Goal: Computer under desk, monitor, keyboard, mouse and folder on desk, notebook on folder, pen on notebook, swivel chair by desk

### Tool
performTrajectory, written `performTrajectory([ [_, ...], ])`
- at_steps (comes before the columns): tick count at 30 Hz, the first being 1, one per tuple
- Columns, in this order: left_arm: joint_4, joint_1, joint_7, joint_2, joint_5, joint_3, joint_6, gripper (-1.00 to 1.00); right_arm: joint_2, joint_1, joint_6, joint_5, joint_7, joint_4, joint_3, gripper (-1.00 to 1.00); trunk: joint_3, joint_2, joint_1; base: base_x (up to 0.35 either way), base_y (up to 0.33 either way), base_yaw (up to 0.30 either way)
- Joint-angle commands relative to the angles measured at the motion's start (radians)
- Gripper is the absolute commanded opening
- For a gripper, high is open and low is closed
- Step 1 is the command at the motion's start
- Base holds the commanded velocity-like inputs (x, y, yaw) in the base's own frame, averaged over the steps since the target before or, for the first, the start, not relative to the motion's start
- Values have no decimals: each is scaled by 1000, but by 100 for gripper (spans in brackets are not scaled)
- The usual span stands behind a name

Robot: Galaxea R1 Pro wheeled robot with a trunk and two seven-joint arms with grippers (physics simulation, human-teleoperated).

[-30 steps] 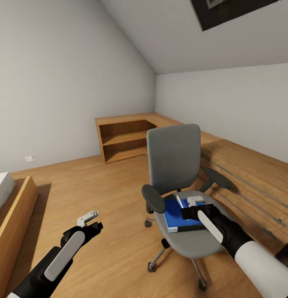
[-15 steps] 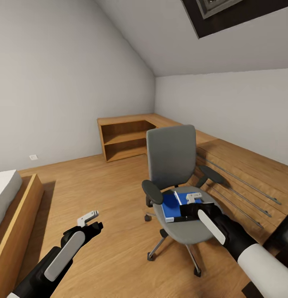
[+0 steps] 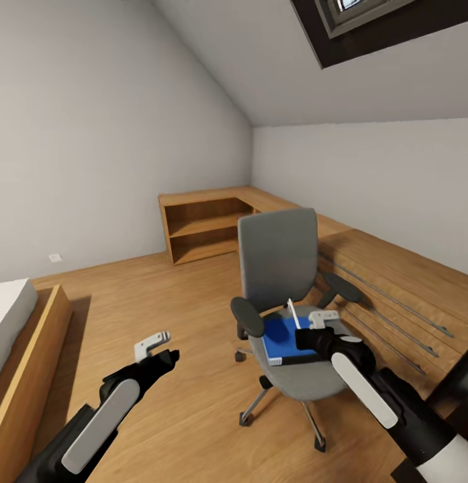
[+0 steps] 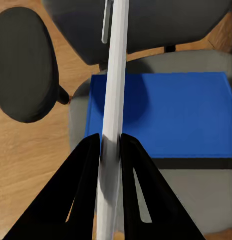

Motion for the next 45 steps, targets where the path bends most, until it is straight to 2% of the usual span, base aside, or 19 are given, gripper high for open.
performTrajectory([
  [1, -30, 15, 7, 5, -3, -3, 2, 100, -15, 7, -1, -49, -42, -34, 2, -100, 2, 7, -4, 0, 0, 0],
  [4, -68, 41, 7, 11, -33, -6, -2, 100, -38, 21, -5, -126, -107, -90, 2, -100, 12, 28, -15, 0, 0, 0],
  [6, -79, 49, 6, 12, -46, -10, -4, 100, -45, 26, -8, -156, -137, -108, 2, -100, 18, 42, -23, 0, 0, 0],
  [8, -83, 52, 6, 13, -51, -13, -5, 100, -47, 28, -9, -166, -148, -115, 2, -100, 24, 56, -31, 0, 0, 0],
  [16, -84, 54, 6, 13, -54, -16, -5, 100, -49, 29, -12, -178, -159, -121, -1, -100, 49, 112, -61, 0, 0, 0],
  [19, -81, 54, 6, 12, -54, -16, -4, 100, -47, 29, -12, -180, -159, -121, -21, -100, 59, 133, -73, 0, 0, 0],
  [25, -75, 54, 6, 8, -52, -19, -3, 100, -47, 29, -15, -180, -160, -121, -32, -100, 78, 175, -96, 0, 0, -13],
  [35, -73, 54, 5, 7, -51, -20, -2, 100, -48, 29, -15, -180, -160, -120, -34, -100, 114, 245, -134, 0, 0, -212],
  [39, -73, 54, 7, 7, -52, -31, -3, 100, -47, 29, -16, -180, -160, -120, -33, -100, 128, 273, -150, 0, 0, -221],
  [45, -73, 54, 8, 7, -52, -37, -3, 100, -47, 29, -14, -180, -161, -120, -34, -100, 147, 315, -173, 0, 0, -24],
])
